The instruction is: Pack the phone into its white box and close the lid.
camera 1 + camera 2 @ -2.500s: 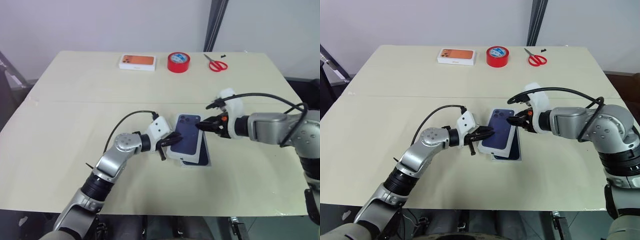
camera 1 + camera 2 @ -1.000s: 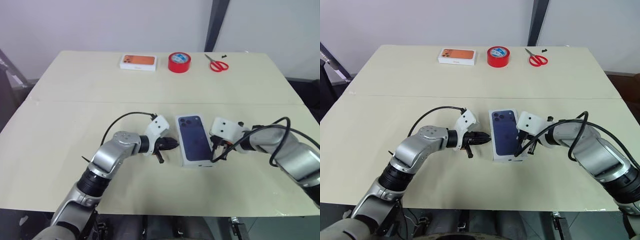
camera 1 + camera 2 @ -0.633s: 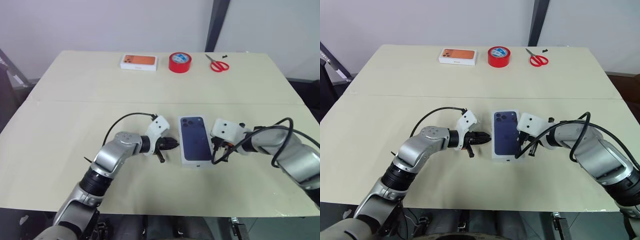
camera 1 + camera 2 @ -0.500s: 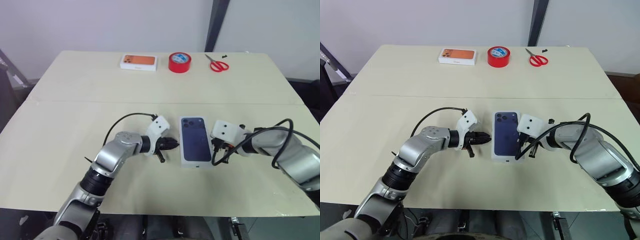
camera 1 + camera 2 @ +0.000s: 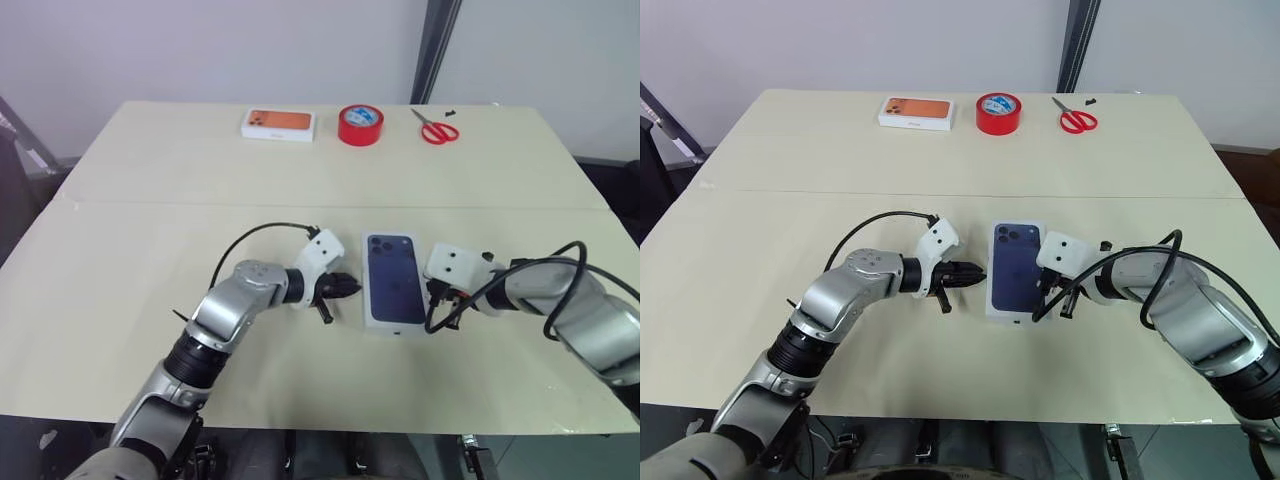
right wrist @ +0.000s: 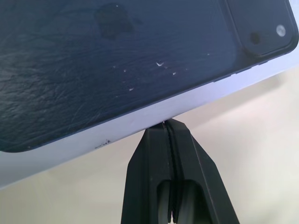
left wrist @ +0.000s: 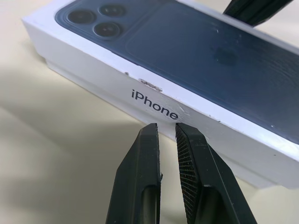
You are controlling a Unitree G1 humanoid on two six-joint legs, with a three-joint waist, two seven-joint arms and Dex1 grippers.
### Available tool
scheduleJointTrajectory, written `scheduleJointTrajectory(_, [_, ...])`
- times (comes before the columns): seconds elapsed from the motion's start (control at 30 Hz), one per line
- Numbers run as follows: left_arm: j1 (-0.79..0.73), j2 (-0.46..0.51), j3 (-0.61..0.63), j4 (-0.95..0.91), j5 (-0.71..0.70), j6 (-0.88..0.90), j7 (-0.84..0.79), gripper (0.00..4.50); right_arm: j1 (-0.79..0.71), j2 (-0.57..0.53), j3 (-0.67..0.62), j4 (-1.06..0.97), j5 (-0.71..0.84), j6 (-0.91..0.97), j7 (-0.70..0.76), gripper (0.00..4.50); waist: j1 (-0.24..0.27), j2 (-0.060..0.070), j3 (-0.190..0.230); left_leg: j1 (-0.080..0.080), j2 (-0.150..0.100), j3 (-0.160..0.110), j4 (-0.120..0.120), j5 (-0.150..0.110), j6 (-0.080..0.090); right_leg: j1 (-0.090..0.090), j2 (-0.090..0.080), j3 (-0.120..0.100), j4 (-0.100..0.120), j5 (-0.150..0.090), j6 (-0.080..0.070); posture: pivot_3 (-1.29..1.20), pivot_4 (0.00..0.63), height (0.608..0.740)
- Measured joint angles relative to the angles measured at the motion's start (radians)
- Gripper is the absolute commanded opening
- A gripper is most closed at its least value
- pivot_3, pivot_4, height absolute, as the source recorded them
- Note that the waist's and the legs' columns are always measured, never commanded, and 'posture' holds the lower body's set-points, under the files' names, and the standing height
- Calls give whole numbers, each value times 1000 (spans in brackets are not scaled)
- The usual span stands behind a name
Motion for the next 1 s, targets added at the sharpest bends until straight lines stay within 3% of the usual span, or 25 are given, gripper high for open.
scheduleJointTrajectory(0.47, [5,8,-5,0,1,-14,3,646,5,-7,-10,-6,-10,-12,20,37,0,0,0,0,0,0,0,0,0,0,0,0,0,0,0,0,150,729])
scheduleJointTrajectory(0.7, [6,8,-6,0,0,-17,2,646,4,-61,-97,24,-4,-71,68,37,0,0,0,0,0,0,0,0,0,0,0,0,0,0,0,0,150,729])
scheduleJointTrajectory(0.9, [7,21,-2,2,-2,-34,-3,646,24,-57,-209,-26,106,-84,147,37,0,0,0,1,0,0,0,0,0,1,0,0,0,0,0,0,150,729])
scheduleJointTrajectory(1.0, [1,6,66,22,-46,-33,-4,646,82,-52,-212,-94,145,-83,161,37,1,0,0,2,0,0,0,0,0,1,0,0,0,0,0,0,150,729])
